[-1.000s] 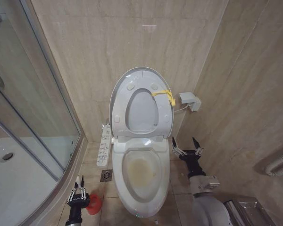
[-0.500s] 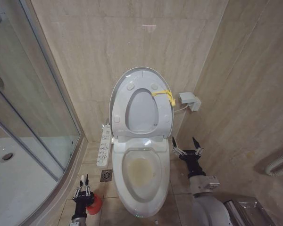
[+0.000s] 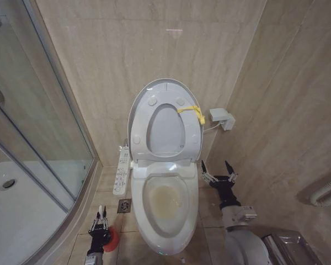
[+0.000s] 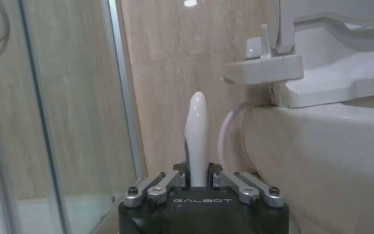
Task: Open the toilet lid, clean the toilet bowl with a toilet brush, close the toilet lid, and flush.
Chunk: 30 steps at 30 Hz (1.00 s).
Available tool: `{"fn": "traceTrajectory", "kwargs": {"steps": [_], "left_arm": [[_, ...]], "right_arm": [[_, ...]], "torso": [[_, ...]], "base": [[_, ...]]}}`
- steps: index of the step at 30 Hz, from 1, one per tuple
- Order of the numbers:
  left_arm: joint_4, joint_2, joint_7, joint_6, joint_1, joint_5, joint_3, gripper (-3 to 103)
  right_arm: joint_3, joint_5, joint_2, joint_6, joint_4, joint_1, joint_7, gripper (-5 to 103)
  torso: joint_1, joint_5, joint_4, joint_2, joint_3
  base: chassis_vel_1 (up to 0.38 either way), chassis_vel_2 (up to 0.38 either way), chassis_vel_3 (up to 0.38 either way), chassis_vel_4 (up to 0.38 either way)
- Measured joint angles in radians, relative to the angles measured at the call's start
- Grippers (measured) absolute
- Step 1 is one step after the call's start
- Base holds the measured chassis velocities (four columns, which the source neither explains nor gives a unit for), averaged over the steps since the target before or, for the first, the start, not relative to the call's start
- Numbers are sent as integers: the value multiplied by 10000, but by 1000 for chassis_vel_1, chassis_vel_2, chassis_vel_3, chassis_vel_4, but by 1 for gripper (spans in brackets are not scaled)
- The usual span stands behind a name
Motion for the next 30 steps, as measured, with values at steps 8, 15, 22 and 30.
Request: {"fn": "traceTrajectory", "kwargs": {"steps": [8, 15, 22, 30], "left_arm": [[-69, 34, 154, 32, -189, -204, 168, 18], [-26, 59, 207, 35, -186, -167, 216, 18], [292, 4, 378, 38, -188, -167, 472, 18], [1094, -64, 545, 41, -426, -185, 515, 18]], "right_arm": [[0, 0, 0, 0, 0, 0, 0, 100], [0, 0, 0, 0, 0, 0, 0, 100], [0, 0, 0, 0, 0, 0, 0, 100], [0, 0, 0, 0, 0, 0, 0, 100]], "torso": [[1, -3, 3, 0, 1], [1, -2, 2, 0, 1], [0, -3, 2, 0, 1], [0, -2, 1, 0, 1]], "base": [[0, 0, 0, 0], [0, 0, 0, 0], [0, 0, 0, 0], [0, 0, 0, 0]]}}
